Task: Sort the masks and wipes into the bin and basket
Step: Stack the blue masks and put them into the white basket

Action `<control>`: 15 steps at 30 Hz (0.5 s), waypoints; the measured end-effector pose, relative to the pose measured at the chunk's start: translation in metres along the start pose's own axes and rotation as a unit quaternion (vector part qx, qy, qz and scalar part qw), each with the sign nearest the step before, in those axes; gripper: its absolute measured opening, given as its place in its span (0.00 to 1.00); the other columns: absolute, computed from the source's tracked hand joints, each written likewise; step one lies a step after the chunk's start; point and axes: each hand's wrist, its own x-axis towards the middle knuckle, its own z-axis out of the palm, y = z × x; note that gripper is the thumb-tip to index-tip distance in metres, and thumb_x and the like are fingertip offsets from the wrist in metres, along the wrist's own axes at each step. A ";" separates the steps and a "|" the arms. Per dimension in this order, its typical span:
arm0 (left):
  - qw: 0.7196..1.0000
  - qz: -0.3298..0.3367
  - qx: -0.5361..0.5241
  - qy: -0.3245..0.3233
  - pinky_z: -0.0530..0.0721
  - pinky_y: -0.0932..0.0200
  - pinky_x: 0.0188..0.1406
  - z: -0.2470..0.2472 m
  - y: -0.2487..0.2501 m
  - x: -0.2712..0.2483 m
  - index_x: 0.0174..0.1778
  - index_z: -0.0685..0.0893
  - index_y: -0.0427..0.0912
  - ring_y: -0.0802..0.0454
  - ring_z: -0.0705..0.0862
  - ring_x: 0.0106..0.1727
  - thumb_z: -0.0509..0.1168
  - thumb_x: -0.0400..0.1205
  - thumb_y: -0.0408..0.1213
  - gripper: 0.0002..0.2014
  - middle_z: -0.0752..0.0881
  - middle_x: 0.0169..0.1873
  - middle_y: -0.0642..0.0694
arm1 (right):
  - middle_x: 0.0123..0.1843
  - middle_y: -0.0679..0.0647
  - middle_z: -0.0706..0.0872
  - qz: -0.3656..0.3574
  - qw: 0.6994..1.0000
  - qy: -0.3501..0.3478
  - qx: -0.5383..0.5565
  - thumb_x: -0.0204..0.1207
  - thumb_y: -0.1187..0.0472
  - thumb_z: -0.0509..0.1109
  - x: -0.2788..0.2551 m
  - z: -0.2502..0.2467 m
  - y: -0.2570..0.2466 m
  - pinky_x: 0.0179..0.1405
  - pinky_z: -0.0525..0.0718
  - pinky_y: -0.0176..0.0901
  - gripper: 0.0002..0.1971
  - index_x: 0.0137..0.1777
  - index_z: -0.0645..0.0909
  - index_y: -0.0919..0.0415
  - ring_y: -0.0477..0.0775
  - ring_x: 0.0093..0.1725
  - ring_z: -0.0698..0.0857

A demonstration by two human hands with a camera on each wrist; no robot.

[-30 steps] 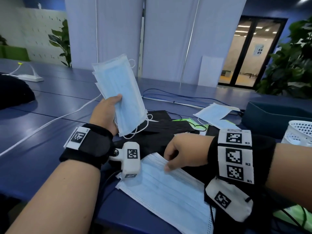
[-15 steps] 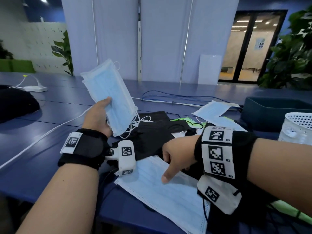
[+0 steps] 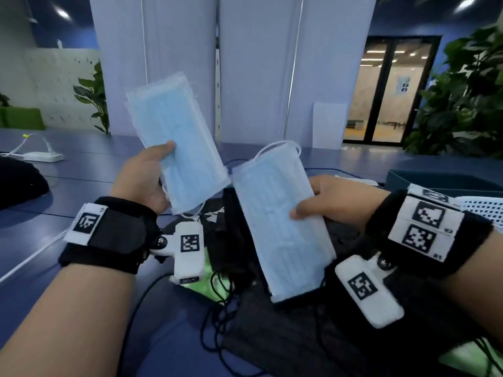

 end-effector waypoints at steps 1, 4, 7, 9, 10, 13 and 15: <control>1.000 0.003 -0.007 -0.004 0.89 0.51 0.33 0.006 -0.001 0.003 0.63 0.80 0.39 0.48 0.91 0.46 0.60 0.85 0.35 0.12 0.91 0.48 0.46 | 0.56 0.55 0.90 -0.017 0.997 0.043 0.066 0.65 0.61 0.75 0.001 -0.010 0.000 0.63 0.82 0.58 0.13 0.51 0.85 0.54 0.57 0.55 0.89; 0.999 -0.015 -0.026 -0.018 0.88 0.47 0.41 0.023 -0.013 0.009 0.69 0.77 0.39 0.46 0.89 0.54 0.58 0.86 0.34 0.16 0.87 0.60 0.42 | 0.60 0.62 0.87 -0.065 0.962 0.132 0.232 0.71 0.68 0.72 0.004 -0.035 0.000 0.61 0.82 0.61 0.18 0.62 0.81 0.64 0.64 0.59 0.87; 0.997 -0.051 -0.023 -0.048 0.88 0.44 0.43 0.040 -0.039 0.008 0.64 0.81 0.40 0.44 0.89 0.50 0.57 0.86 0.36 0.13 0.89 0.56 0.42 | 0.59 0.65 0.88 -0.088 0.917 0.204 0.331 0.74 0.66 0.70 0.010 -0.051 0.004 0.61 0.82 0.64 0.19 0.64 0.79 0.70 0.66 0.57 0.86; 0.995 -0.077 -0.018 -0.053 0.86 0.43 0.48 0.051 -0.057 0.003 0.63 0.82 0.40 0.43 0.89 0.50 0.58 0.86 0.36 0.13 0.90 0.51 0.42 | 0.59 0.64 0.87 -0.091 0.896 0.211 0.380 0.74 0.64 0.69 0.013 -0.052 0.009 0.61 0.82 0.63 0.19 0.64 0.79 0.70 0.66 0.58 0.86; 0.994 -0.093 -0.011 -0.056 0.85 0.43 0.50 0.056 -0.065 0.000 0.65 0.82 0.39 0.42 0.88 0.52 0.59 0.85 0.38 0.15 0.90 0.53 0.41 | 0.60 0.64 0.87 -0.090 0.890 0.206 0.397 0.74 0.64 0.68 0.015 -0.050 0.012 0.61 0.83 0.62 0.19 0.64 0.79 0.70 0.65 0.58 0.86; 0.991 -0.110 0.023 -0.070 0.85 0.42 0.53 0.062 -0.073 -0.001 0.67 0.81 0.38 0.40 0.87 0.57 0.60 0.84 0.43 0.19 0.88 0.58 0.39 | 0.59 0.64 0.87 -0.069 0.890 0.174 0.417 0.77 0.66 0.65 0.022 -0.038 0.019 0.55 0.87 0.57 0.16 0.64 0.79 0.71 0.62 0.54 0.88; 0.990 -0.108 0.030 -0.084 0.87 0.45 0.50 0.063 -0.074 -0.002 0.65 0.82 0.39 0.42 0.88 0.56 0.60 0.84 0.45 0.18 0.89 0.56 0.40 | 0.55 0.63 0.88 -0.060 0.886 0.150 0.435 0.78 0.68 0.64 0.027 -0.028 0.023 0.50 0.88 0.56 0.13 0.61 0.80 0.70 0.61 0.48 0.89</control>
